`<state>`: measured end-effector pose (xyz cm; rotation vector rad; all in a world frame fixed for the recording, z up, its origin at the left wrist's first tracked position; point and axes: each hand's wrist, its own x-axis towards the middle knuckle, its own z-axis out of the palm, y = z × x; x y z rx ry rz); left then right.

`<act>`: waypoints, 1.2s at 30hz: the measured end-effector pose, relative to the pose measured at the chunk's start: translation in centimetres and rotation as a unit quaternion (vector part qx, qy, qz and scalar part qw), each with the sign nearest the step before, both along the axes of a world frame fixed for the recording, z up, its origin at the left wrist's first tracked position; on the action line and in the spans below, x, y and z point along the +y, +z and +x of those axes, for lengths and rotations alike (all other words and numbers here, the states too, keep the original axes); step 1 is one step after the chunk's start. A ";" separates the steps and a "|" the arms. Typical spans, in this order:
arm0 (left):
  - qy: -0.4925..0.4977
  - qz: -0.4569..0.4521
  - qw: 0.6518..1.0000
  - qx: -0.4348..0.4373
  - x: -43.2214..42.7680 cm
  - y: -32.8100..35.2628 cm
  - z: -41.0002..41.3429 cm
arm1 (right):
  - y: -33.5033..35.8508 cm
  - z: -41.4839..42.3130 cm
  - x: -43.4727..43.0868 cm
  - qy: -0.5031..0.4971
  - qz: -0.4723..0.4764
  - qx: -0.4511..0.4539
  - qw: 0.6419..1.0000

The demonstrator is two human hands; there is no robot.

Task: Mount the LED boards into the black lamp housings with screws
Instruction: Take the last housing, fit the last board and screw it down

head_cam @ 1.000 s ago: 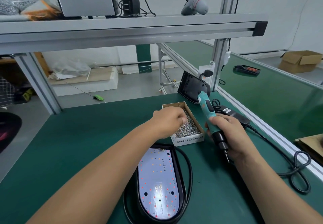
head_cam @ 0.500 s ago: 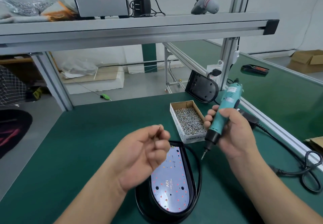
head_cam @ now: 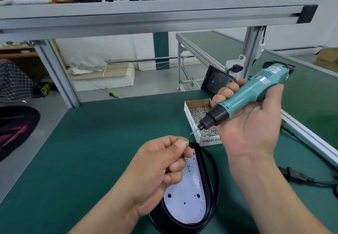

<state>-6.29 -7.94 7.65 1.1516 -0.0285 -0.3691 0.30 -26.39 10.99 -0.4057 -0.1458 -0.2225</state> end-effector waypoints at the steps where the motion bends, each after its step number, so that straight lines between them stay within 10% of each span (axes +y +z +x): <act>1: 0.003 -0.001 1.000 -0.001 -0.1 0.0 0.0 | -0.1 -0.2 0.0 -0.003 -0.005 -0.009 1.000; 22: 0.078 0.013 0.997 -0.011 -0.8 -0.6 -0.3 | -0.8 -2.6 1.4 -0.040 -0.104 -0.098 0.989; 36: 0.073 0.054 0.995 -0.037 -0.7 -0.7 -0.3 | -2.0 -1.2 0.5 -0.037 0.008 0.053 0.998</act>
